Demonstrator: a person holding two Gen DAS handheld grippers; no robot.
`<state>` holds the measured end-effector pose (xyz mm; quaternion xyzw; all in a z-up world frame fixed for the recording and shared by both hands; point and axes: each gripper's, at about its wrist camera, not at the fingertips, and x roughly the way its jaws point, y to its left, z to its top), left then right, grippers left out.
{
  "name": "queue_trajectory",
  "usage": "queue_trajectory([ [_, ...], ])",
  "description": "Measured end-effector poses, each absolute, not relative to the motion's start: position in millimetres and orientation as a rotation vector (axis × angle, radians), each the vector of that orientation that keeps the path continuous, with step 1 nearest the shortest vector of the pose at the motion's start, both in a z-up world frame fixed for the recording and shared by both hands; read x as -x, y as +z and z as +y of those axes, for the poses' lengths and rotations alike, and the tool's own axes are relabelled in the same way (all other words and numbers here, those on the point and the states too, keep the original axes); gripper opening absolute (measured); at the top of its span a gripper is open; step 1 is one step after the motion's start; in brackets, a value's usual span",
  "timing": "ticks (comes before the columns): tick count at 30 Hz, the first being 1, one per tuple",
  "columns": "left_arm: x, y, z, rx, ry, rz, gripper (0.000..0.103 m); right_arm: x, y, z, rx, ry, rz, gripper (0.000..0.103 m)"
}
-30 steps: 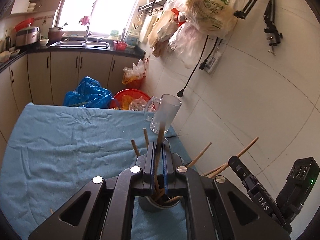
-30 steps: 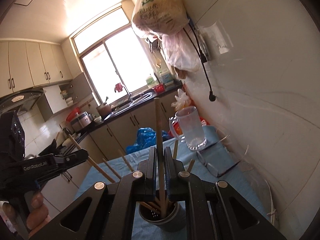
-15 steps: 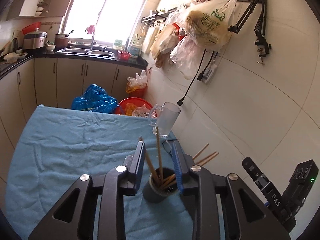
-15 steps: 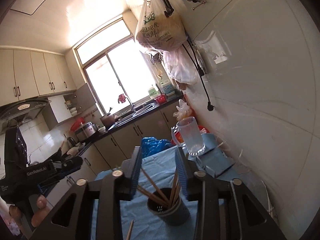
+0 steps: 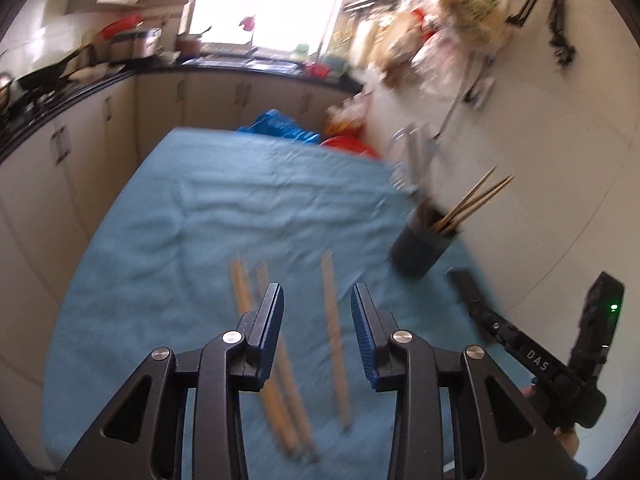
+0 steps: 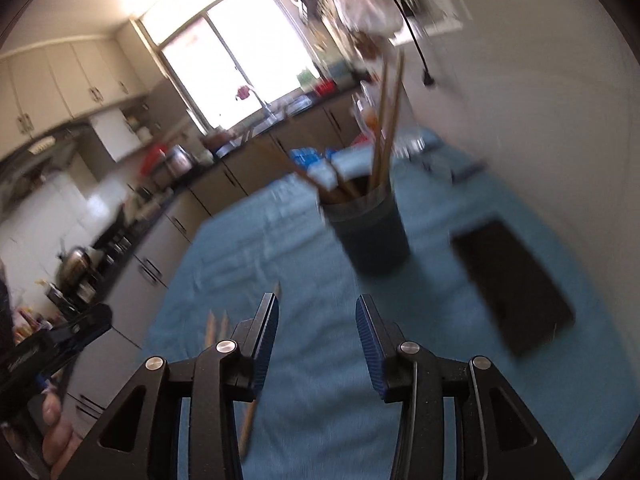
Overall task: Organize utensils
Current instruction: 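Move both open tools back over the remaining chopsticks on the towel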
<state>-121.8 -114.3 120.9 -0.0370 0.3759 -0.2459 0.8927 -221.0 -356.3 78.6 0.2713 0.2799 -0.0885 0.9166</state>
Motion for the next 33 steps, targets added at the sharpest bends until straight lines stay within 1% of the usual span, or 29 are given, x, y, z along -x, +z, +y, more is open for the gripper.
queue_trajectory([
  [2, 129.7, 104.4, -99.6, 0.083, -0.468, 0.806, 0.033, 223.1, 59.8, -339.8, -0.56, -0.205, 0.628, 0.044],
  [5, 140.8, 83.0, -77.8, 0.101, -0.44, 0.867, 0.033, 220.3, 46.6, -323.5, -0.552, -0.176, 0.704, 0.044],
  [11, 152.6, 67.6, -59.7, 0.128, -0.427, 0.911, 0.033, 230.6, 55.8, -301.9, -0.48, -0.157, 0.7, 0.044],
  [14, 149.6, 66.9, -56.6, 0.136, -0.415, 0.917, 0.033, 228.4, 59.8, -294.2, -0.452, -0.142, 0.705, 0.044],
  [22, 127.9, 49.7, -47.5, 0.156, -0.382, 0.976, 0.033, 206.2, 44.9, -282.2, -0.436, -0.117, 0.772, 0.044],
  [29, 103.5, 32.1, -28.5, 0.194, -0.332, 1.021, 0.033, 166.1, 35.6, -257.8, -0.352, -0.054, 0.812, 0.044],
  [33, 89.9, 26.9, -13.9, 0.217, -0.301, 1.039, 0.034, 141.9, 39.1, -246.0, -0.327, -0.007, 0.808, 0.044],
])
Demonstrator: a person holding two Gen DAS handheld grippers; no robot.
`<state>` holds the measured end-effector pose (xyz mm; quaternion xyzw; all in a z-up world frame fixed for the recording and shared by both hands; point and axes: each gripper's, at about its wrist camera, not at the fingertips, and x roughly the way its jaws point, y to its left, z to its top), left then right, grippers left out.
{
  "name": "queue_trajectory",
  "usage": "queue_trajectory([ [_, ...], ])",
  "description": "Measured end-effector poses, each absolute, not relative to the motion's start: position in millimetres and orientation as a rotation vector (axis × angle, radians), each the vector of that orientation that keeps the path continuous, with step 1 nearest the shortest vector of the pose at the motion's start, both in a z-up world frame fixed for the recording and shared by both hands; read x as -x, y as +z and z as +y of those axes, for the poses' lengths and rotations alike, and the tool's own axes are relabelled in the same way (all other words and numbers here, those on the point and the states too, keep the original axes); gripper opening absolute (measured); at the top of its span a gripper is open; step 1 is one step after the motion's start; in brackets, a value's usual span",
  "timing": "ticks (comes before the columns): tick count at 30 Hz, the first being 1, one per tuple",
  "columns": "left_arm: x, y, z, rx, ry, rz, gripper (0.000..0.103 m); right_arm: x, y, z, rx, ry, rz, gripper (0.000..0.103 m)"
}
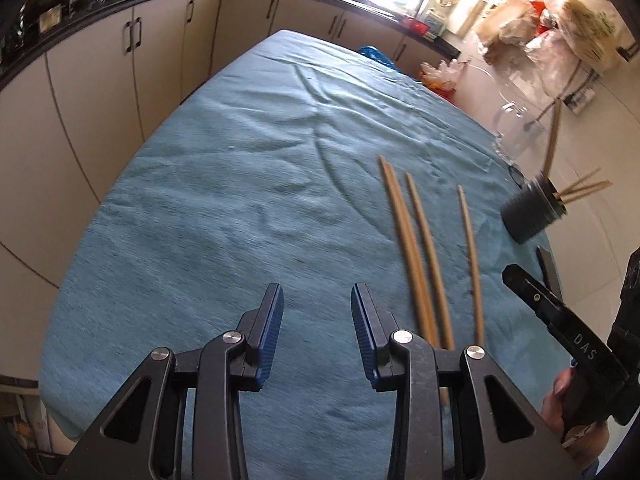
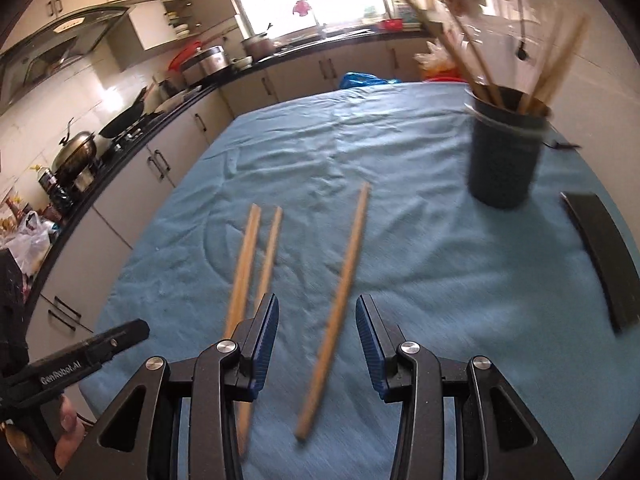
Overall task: Organize utensils
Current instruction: 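Move both open tools back over the remaining chopsticks on the towel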
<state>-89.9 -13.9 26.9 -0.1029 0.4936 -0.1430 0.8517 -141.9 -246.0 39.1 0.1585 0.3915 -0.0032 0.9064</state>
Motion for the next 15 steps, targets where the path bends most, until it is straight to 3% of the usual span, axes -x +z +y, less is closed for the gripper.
queue_trajectory([
  [15, 65.5, 17.3, 29.5, 0.346, -0.277, 1.085, 0.033, 56.9, 28.2, -236.5, -0.407, 0.115, 0.963, 0.043],
])
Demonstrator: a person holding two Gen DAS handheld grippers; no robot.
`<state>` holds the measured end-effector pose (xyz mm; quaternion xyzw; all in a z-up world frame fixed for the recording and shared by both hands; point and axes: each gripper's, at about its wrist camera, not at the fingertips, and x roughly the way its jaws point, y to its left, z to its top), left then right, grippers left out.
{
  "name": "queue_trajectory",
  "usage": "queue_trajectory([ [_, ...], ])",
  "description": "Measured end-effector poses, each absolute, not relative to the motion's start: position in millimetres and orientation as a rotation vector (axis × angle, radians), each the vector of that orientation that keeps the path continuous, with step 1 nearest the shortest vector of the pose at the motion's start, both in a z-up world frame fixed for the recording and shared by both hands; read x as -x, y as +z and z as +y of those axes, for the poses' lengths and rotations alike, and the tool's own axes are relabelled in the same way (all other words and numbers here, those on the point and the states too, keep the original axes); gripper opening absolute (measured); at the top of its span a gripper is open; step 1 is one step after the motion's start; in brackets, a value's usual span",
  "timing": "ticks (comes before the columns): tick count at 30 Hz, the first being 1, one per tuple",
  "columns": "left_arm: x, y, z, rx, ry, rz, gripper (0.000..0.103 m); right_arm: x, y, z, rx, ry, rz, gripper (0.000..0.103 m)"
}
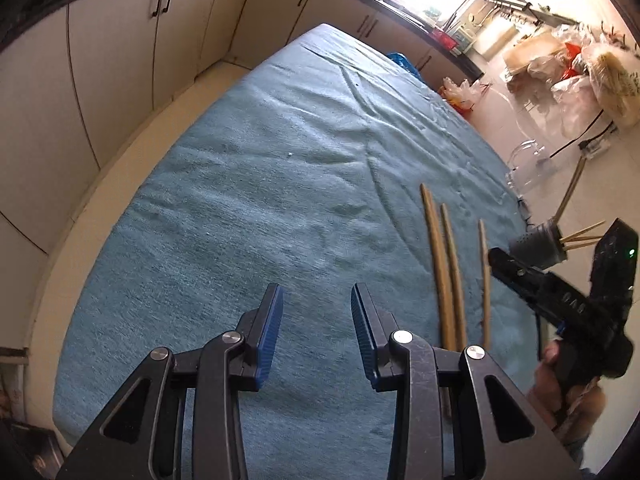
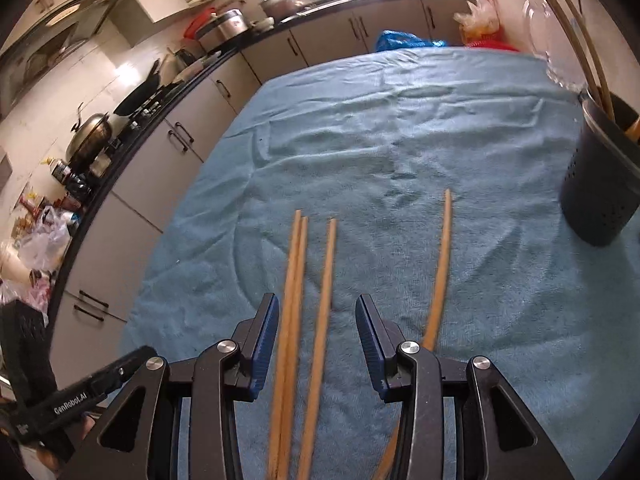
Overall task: Organize utensils
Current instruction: 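Move both open tools back over the remaining chopsticks on the towel, then close the left tool on a wooden chopstick while the right tool grasps another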
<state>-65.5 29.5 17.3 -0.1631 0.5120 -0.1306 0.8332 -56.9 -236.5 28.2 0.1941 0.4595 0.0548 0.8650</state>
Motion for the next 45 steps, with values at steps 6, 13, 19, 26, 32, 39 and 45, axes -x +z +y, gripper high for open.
queue_trajectory([
  [6, 66.4, 22.4, 17.3, 0.313, -0.292, 1.069, 0.033, 68.4, 37.1, -256.6, -0.431, 0.077, 0.932, 0.043],
  [13, 76.3, 43.8, -6.6, 0.252, -0.329, 1.017, 0.033, 99.6, 52.0, -270.1, -0.427, 0.068, 0.864, 0.043],
  [19, 92.0, 68.2, -28.2, 0.176, -0.369, 0.95, 0.033, 127.9, 66.8, -284.0, -0.42, 0.056, 0.799, 0.043],
  [26, 108.6, 102.5, -44.0, 0.125, -0.416, 0.877, 0.033, 154.9, 88.9, -294.6, -0.416, 0.039, 0.711, 0.043],
  [32, 117.1, 131.3, -46.3, 0.107, -0.441, 0.816, 0.034, 164.7, 100.3, -296.0, -0.415, 0.042, 0.667, 0.043],
  [39, 117.2, 166.0, -55.7, 0.086, -0.487, 0.759, 0.034, 164.0, 105.1, -294.4, -0.41, 0.053, 0.66, 0.043],
  [45, 111.8, 195.4, -70.3, 0.089, -0.562, 0.706, 0.037, 161.1, 126.5, -292.3, -0.391, 0.074, 0.622, 0.043],
])
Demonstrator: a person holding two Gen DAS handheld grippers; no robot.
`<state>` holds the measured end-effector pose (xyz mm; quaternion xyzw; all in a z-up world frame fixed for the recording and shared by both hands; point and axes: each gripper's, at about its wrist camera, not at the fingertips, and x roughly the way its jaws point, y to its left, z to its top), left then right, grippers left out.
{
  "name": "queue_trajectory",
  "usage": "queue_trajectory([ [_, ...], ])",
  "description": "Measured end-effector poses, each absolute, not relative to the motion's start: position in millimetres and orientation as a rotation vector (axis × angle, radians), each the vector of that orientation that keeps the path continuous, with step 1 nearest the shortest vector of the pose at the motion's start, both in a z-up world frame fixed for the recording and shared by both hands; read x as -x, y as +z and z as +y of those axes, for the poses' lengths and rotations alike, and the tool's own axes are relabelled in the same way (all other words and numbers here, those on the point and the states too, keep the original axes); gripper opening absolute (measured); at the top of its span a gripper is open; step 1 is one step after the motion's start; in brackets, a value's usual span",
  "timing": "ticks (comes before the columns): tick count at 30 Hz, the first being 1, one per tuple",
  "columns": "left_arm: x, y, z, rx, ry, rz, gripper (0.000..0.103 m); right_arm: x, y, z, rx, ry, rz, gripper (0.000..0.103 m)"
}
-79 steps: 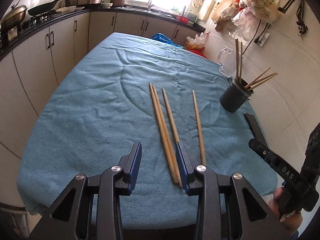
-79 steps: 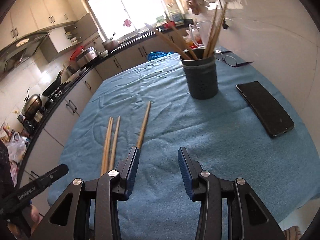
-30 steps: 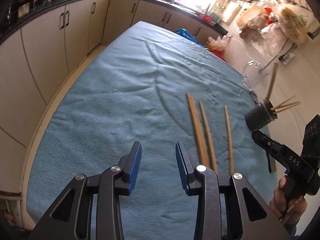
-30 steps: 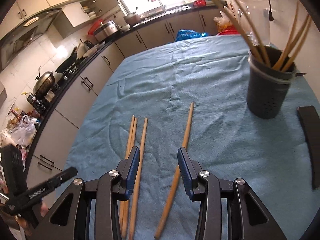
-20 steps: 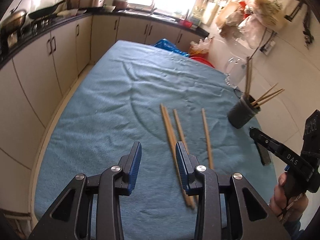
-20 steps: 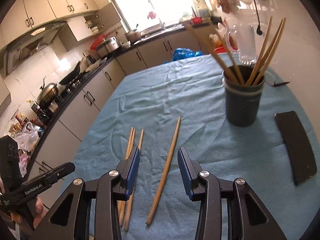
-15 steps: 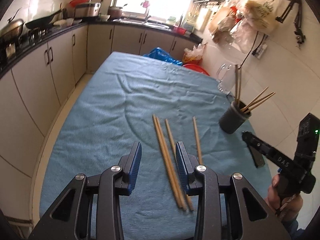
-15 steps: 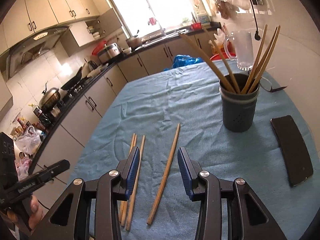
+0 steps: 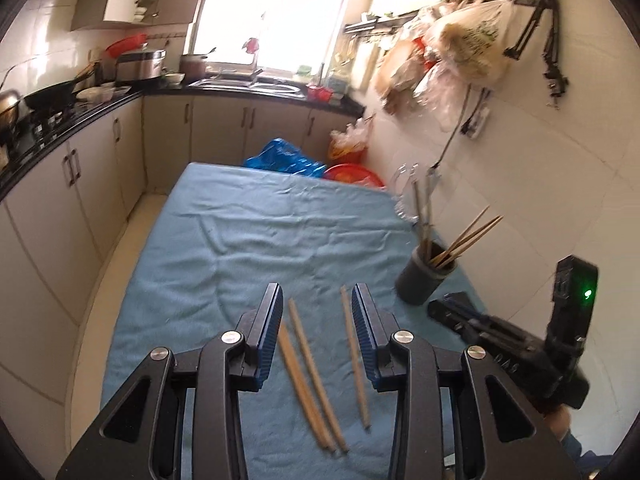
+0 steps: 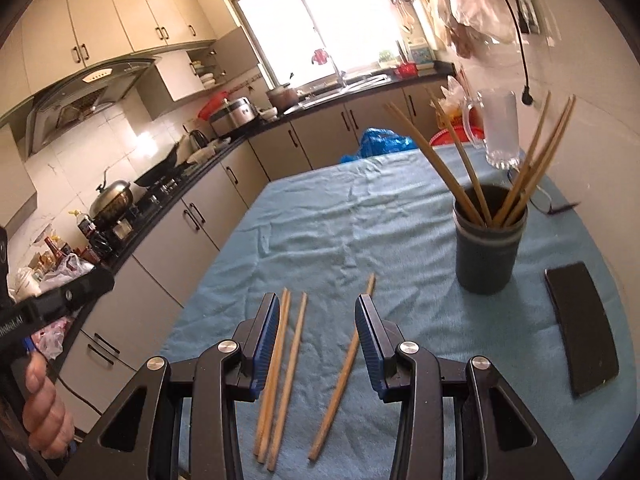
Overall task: Organize utensils
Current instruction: 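Close the left tool on a wooden chopstick while the right tool grasps another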
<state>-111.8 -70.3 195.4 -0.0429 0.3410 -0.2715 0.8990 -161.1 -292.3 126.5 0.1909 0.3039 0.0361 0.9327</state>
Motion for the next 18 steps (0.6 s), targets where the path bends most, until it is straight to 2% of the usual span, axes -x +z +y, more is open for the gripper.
queue_trajectory([
  [2, 105.8, 189.0, -77.8, 0.078, -0.581, 0.737, 0.038, 158.0, 127.2, -290.2, -0.375, 0.083, 0.623, 0.043],
  [5, 88.6, 150.3, -90.7, 0.063, -0.569, 0.856, 0.038, 146.5, 109.3, -286.5, -0.372, 0.071, 0.691, 0.043],
  [11, 40.5, 67.4, -90.5, 0.138, -0.504, 1.114, 0.038, 115.6, 62.9, -281.4, -0.401, 0.087, 0.843, 0.027],
  [16, 12.3, 37.8, -90.3, 0.184, -0.478, 1.192, 0.037, 111.0, 50.2, -290.2, -0.427, 0.067, 0.861, 0.027],
  [18, 0.5, 28.3, -92.9, 0.203, -0.473, 1.221, 0.031, 112.6, 48.9, -292.4, -0.431, 0.059, 0.859, 0.027],
])
